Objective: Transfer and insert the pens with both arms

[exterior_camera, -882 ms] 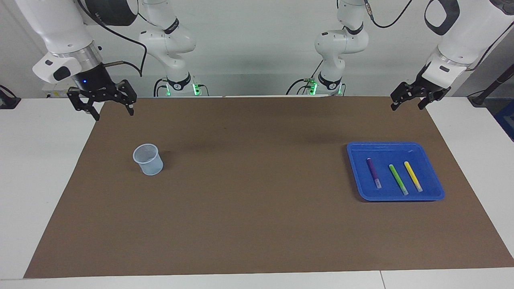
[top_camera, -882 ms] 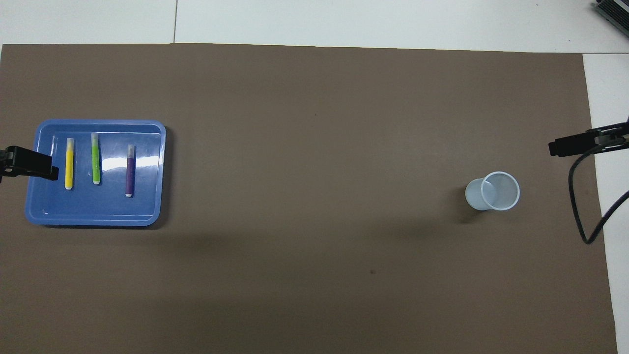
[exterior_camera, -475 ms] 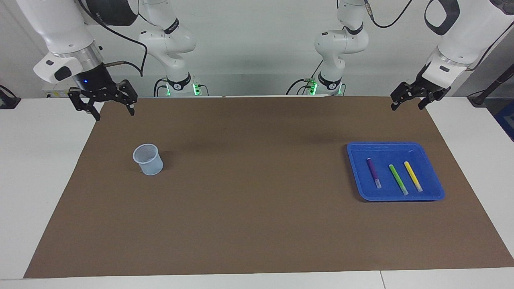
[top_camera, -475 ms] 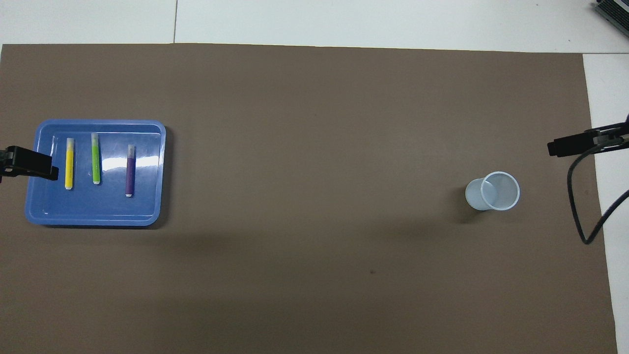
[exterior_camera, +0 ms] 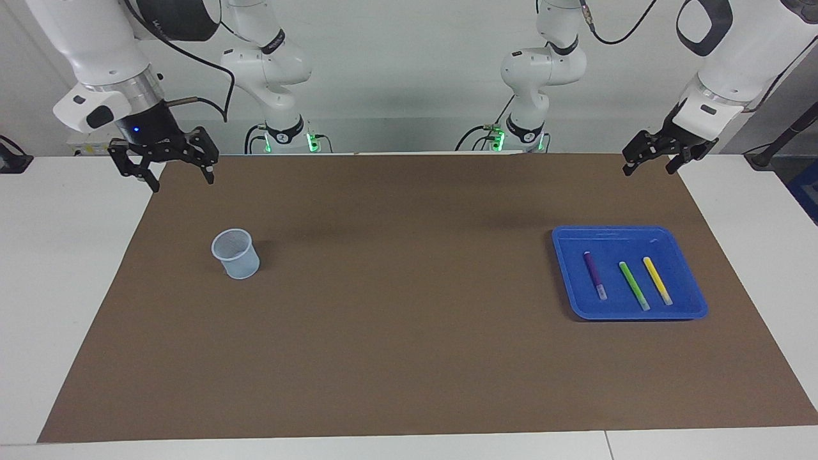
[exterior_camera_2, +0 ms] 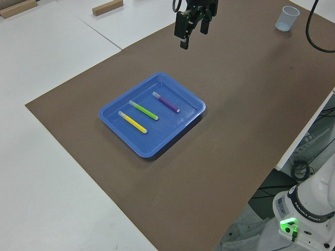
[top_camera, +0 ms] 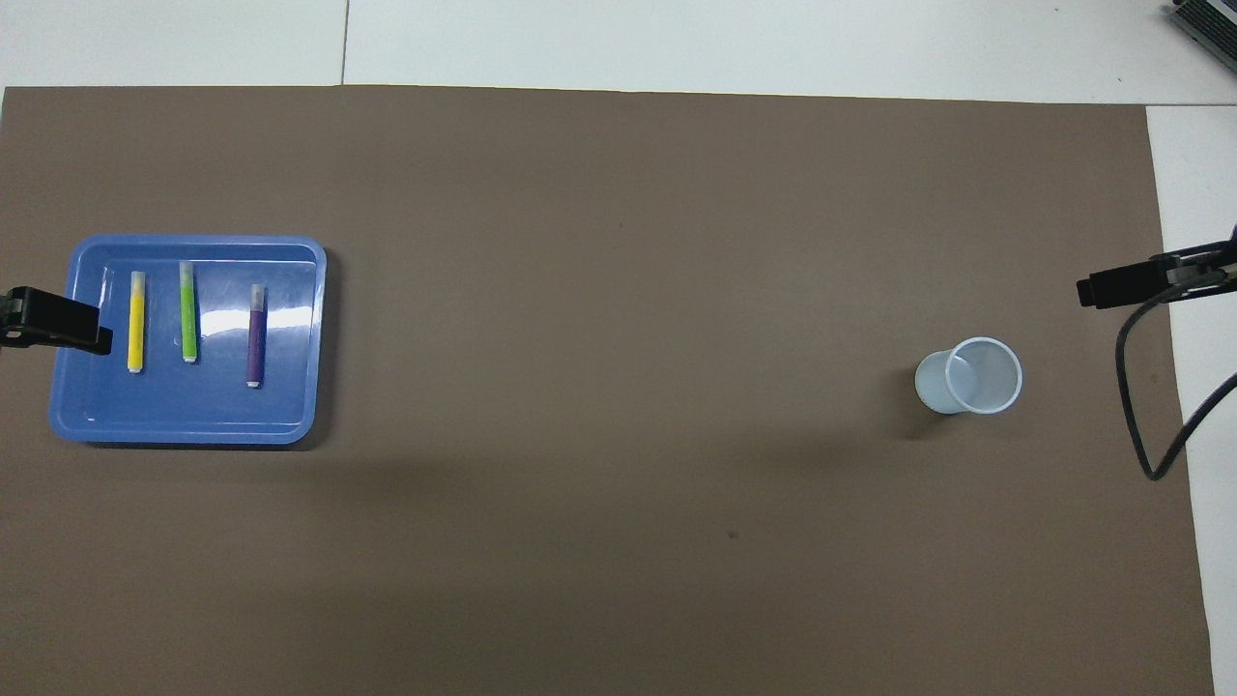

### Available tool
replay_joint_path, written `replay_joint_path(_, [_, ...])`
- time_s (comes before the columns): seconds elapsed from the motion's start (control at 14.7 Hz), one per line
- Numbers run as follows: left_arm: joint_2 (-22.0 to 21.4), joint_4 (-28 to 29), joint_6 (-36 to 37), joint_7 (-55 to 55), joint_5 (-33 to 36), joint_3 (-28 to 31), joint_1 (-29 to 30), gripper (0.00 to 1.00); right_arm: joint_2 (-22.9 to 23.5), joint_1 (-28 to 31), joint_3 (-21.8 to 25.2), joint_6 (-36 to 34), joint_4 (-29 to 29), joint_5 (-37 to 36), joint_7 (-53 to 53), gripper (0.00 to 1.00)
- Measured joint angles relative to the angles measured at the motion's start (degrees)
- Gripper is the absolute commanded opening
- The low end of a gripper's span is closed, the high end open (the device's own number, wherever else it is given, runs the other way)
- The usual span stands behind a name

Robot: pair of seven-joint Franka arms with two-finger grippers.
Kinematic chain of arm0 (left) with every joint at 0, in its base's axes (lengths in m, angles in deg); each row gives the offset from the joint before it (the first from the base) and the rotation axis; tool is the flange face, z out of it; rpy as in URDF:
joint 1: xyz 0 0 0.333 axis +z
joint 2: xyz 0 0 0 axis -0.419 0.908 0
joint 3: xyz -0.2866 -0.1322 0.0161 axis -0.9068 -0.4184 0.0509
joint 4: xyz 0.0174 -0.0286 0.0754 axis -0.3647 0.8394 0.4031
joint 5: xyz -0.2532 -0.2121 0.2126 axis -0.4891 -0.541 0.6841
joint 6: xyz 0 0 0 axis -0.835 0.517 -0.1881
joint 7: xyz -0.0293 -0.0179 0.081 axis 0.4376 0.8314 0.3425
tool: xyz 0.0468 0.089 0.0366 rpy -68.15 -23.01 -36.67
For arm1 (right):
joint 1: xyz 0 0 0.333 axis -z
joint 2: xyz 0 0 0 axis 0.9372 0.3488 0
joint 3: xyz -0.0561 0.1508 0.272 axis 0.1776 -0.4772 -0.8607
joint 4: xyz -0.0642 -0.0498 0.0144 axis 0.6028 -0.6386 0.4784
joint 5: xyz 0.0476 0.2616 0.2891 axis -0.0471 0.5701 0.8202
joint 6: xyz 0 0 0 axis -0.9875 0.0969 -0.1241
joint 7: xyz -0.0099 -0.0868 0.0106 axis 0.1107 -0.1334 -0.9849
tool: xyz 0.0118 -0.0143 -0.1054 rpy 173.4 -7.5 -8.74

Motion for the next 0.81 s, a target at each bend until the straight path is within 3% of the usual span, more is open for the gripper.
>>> replay_joint_path(0.81, [-1.1, 1.9, -2.5, -0.1, 0.1, 0.4, 1.7, 1.0, 0.0, 0.1, 0.0, 0.0, 0.0, 0.0, 0.0, 1.0])
